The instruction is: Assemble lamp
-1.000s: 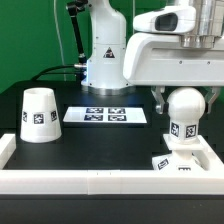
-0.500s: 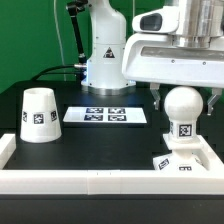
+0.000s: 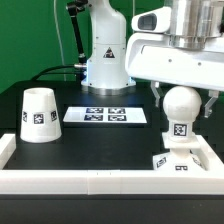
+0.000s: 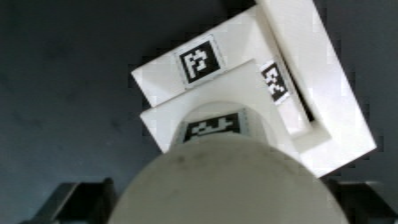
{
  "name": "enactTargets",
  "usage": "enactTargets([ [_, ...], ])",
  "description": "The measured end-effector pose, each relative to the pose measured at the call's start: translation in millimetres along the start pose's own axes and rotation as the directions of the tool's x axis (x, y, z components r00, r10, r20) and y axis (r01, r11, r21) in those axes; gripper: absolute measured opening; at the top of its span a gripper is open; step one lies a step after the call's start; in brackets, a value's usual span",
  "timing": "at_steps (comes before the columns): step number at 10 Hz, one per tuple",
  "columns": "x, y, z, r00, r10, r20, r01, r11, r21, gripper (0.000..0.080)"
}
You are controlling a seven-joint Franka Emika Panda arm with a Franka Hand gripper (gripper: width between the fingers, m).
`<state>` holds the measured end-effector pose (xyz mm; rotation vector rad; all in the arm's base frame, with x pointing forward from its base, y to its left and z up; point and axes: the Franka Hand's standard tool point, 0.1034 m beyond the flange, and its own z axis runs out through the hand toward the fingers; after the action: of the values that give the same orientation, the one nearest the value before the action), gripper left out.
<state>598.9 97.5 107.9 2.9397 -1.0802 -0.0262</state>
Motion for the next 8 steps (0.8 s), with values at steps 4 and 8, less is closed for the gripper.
enactTargets([
  [4, -3.9, 0.9, 0.3, 0.982, 0.184, 0.029, -0.184, 0.983, -0.005, 0.0577],
  [8, -4.6, 0.3, 1.1, 0.984, 0.175, 0.029, -0.175, 0.985, -0.004, 0.0696],
])
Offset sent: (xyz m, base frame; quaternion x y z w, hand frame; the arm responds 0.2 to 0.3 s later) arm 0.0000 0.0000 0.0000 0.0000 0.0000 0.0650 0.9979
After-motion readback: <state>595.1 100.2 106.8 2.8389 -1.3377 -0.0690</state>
